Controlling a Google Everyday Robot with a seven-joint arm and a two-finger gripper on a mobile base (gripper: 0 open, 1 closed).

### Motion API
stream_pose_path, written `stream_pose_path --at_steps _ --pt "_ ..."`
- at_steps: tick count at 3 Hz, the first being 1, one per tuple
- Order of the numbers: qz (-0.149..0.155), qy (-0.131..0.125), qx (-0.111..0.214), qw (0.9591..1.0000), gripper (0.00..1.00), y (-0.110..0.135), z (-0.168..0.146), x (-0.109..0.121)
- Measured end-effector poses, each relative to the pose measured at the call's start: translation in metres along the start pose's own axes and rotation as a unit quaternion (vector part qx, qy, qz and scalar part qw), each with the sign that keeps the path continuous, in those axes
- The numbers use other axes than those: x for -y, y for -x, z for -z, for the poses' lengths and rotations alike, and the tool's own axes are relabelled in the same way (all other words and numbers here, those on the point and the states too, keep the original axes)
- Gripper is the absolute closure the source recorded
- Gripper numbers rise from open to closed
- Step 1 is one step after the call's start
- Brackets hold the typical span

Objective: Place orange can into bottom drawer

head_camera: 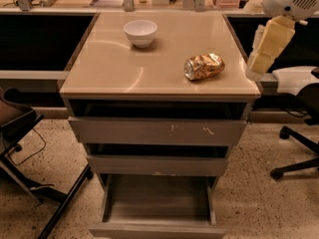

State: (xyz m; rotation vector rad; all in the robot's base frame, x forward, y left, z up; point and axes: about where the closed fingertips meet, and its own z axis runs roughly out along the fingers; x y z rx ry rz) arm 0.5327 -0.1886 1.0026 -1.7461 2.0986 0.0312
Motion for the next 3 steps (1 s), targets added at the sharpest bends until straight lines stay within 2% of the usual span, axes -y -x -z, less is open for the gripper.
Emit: stream_pose_path --at_steps 1,2,3 --pt "0.004 0.009 0.024 0.9997 0.0 0.019 -0.019 0.036" --pt "0.005 0.033 0.046 0.9984 0.0 0.029 -0.054 0.056" --pt "0.001 0.067 0.06 0.9959 0.0 0.034 -0.096 0.064"
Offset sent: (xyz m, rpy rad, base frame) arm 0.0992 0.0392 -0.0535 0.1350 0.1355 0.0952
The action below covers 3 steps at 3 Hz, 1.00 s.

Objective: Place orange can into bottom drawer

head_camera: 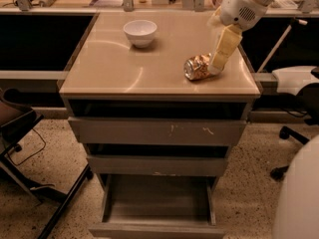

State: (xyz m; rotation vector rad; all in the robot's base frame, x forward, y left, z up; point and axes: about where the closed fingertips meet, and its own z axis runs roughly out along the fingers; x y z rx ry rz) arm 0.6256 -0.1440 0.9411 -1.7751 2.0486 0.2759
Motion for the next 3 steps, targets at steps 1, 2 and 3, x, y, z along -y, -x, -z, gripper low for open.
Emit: stream_pose_path --at_steps 1,2,3 --pt "-0.012 0.035 0.014 0.9992 0.0 -0.006 -0.052 0.008" --pt "-0.014 0.03 0.016 0.9993 0.0 -0.006 -0.054 0.012" --pt "-0.024 0.012 -0.004 0.9996 0.0 -0.016 -0.05 0.034"
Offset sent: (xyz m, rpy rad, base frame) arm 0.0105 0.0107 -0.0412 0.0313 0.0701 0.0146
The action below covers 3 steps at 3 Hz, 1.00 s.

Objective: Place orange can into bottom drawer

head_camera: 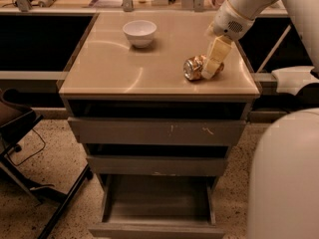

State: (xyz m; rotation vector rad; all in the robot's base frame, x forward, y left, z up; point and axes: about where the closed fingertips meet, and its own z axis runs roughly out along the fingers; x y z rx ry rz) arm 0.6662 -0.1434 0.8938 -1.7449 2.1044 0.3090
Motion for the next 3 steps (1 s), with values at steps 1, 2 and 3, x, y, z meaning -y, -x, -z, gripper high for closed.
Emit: stream_pose_path --at_steps 1,2,3 --pt "-0.022 0.005 -0.021 0.9995 0.0 -0.029 -0.019 0.034" --pt "-0.021 -0.011 -0.014 0.9996 0.0 -0.04 -0.031 0.062" --pt "-0.01 -0.022 0.002 0.9997 0.0 -0.053 -0.034 0.073"
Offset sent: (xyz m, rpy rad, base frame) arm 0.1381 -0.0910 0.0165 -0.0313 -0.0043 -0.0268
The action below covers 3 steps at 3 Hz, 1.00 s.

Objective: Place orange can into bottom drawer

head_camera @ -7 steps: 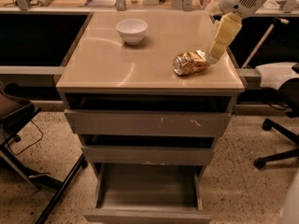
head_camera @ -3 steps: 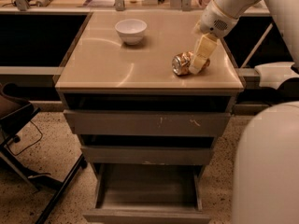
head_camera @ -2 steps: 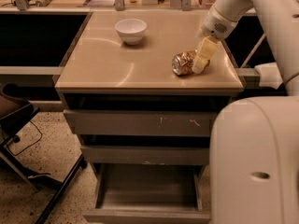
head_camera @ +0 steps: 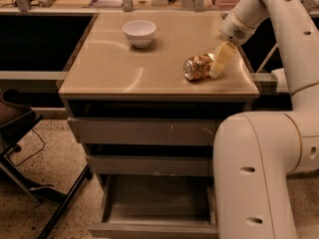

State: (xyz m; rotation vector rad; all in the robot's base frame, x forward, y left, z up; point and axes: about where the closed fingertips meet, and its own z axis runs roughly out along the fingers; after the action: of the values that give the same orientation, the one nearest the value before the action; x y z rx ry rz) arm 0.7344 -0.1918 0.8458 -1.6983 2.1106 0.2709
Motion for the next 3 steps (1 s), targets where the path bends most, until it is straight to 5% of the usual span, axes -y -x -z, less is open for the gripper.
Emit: stream_pose_path --at_steps 3 --pt "0.106 0.032 0.024 0.9936 0.0 0.045 -0.03 -0.007"
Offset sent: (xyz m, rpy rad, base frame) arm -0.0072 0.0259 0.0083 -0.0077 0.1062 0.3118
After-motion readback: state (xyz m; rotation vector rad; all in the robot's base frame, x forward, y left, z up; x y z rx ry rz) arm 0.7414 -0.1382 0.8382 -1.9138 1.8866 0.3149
